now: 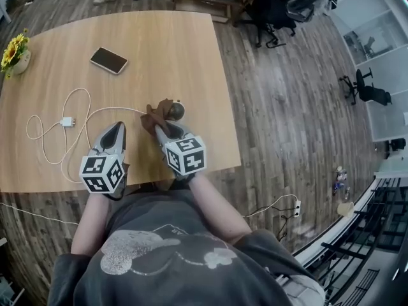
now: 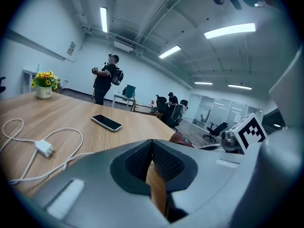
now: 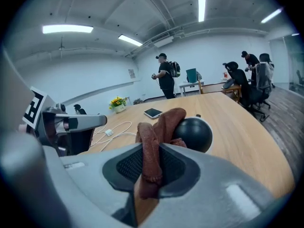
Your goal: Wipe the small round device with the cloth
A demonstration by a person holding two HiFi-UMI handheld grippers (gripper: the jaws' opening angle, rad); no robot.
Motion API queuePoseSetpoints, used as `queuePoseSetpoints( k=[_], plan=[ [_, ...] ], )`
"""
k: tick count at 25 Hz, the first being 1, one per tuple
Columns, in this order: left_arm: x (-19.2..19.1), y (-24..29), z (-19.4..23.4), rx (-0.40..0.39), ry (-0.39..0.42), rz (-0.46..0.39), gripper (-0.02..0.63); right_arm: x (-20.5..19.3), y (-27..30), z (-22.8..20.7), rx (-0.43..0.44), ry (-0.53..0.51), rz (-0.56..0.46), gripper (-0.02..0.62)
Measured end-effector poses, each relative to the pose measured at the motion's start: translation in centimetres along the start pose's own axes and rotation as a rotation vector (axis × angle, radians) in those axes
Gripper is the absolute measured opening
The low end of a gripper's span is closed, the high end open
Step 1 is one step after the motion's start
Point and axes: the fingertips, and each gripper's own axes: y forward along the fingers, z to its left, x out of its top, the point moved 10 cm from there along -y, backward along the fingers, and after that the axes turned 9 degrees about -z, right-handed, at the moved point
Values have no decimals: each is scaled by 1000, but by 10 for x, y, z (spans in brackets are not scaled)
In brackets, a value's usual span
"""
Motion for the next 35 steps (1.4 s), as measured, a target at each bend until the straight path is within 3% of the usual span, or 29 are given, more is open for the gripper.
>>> queuePoseSetpoints(
  k=[4,13,19,24,30,35],
  plan=[
    [-3,-6,6,-9,-7,8,18,-18,-1,-1,-31,72,40,63],
    [-12,-9,12,-28,-29,31,18,-32,-20,-3,-85,110,76,63],
    [-5,-6,5,-47,-32,2,18,0,-52,10,-16,87,-75,63],
    [5,-7,0,-51,-21,-27,18,28,-70,5,-39,27,-190,63],
    [-4,-10,-2,-51,-31,-14,19,30,-81,-10,-95,34,-203,63],
    [-14,-11,-9,-25,-41,1,18,24,-90,-19,-93,46,-194,63]
  ],
)
